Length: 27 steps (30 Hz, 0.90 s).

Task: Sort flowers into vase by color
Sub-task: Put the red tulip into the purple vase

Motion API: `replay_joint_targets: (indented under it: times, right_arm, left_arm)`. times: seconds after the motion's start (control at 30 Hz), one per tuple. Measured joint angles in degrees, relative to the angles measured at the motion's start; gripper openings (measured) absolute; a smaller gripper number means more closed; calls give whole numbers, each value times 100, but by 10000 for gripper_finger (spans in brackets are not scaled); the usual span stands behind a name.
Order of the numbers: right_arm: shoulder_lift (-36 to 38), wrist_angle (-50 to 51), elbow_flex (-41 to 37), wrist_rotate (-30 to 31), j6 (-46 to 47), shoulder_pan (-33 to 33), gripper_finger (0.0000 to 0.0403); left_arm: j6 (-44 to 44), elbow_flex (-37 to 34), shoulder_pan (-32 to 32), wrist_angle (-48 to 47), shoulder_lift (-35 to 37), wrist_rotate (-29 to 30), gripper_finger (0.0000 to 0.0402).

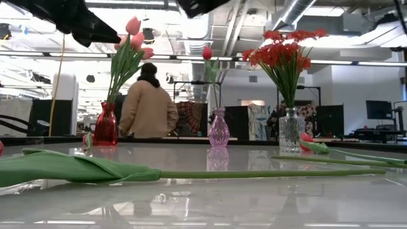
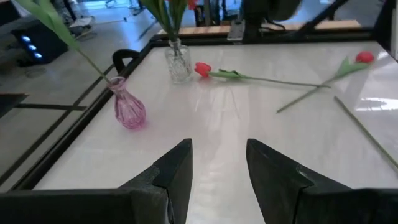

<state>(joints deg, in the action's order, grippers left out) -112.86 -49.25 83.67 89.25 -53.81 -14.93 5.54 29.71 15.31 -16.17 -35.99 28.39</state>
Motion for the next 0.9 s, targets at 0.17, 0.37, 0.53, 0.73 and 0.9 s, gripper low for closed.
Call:
replay_joint_targets:
  times: [0.17,0.37,0.53,0.73,0.9]
  right_arm:
    - [988,1282,-313,56,251,-192,176]
    - [2447,2437,-1138,-118,947,-183,176]
    - [3904,4423,-1972,-1683,3477,-345,176]
    - [5080,7150,-2421,-5388,6732,-185,176]
    - [5058,7346,-2807,-6079,7485,-293,176]
  left_arm:
    - [165,0,-2,173,-2,130,139]
    - [302,0,-2,451,-130,145,139]
    - [565,0,-2,560,-491,255,139]
    - [1027,0,11,706,-1065,252,139]
    - [2659,0,183,296,-1438,140,139]
